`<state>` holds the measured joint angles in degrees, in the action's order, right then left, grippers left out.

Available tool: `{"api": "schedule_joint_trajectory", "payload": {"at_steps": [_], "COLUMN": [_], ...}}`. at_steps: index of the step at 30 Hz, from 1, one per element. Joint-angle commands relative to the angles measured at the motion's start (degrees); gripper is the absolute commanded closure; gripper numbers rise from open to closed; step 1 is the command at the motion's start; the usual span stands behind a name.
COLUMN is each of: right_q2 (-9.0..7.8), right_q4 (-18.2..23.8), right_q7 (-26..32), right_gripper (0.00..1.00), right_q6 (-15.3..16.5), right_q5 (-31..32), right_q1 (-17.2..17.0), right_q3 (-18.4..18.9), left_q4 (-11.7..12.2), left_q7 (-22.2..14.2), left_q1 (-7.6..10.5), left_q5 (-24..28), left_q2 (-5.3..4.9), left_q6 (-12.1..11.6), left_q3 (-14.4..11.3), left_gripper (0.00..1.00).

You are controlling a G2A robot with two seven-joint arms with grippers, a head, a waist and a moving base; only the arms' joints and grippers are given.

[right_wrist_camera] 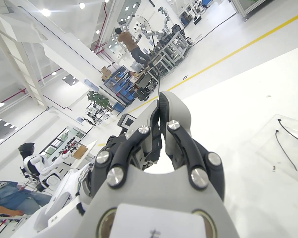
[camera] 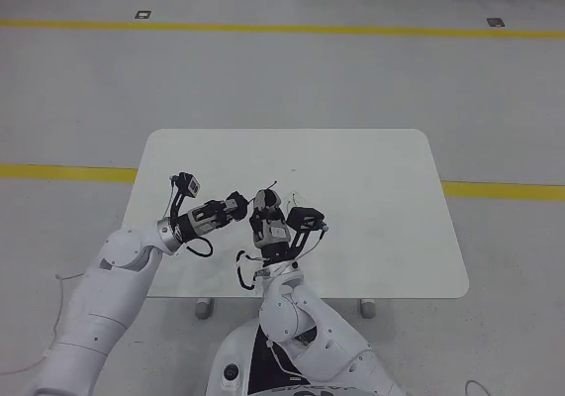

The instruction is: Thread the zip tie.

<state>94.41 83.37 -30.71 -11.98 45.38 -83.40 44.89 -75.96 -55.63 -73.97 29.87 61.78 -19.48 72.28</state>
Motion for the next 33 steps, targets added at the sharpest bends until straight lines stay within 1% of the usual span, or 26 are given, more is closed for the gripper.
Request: {"api": "schedule_joint_trajectory", "payload": {"at_steps": [1, 11, 23, 33], "right_q2": [0.01, 0.22, 0.18, 0.2], "right_q4": [-0.03, -0.62, -0.54, -0.49], "right_q7": [0.09, 1.12, 0.23, 0.75], "right_gripper": [1.0, 1.0, 1.0, 1.0], "right_q6": [-0.16, -0.9, -1.13, -1.53], "right_q5": [0.03, 0.19, 0.41, 0.76], "right_q1": [0.0, 0.29, 0.04, -0.14], "right_q3": [0.05, 0.1, 0.36, 0.75], "left_q4": [0.0, 0.0, 0.0, 0.0], "left_q7": [0.0, 0.0, 0.0, 0.0], "left_q1": [0.0, 0.0, 0.0, 0.0], "left_q5": [0.0, 0.0, 0.0, 0.0], "left_q2": [0.0, 0.0, 0.0, 0.0], "left_q6": [0.0, 0.0, 0.0, 0.0], "left_q3": [0.0, 0.0, 0.0, 0.0], "left_gripper": [1.0, 1.0, 1.0, 1.0]}}
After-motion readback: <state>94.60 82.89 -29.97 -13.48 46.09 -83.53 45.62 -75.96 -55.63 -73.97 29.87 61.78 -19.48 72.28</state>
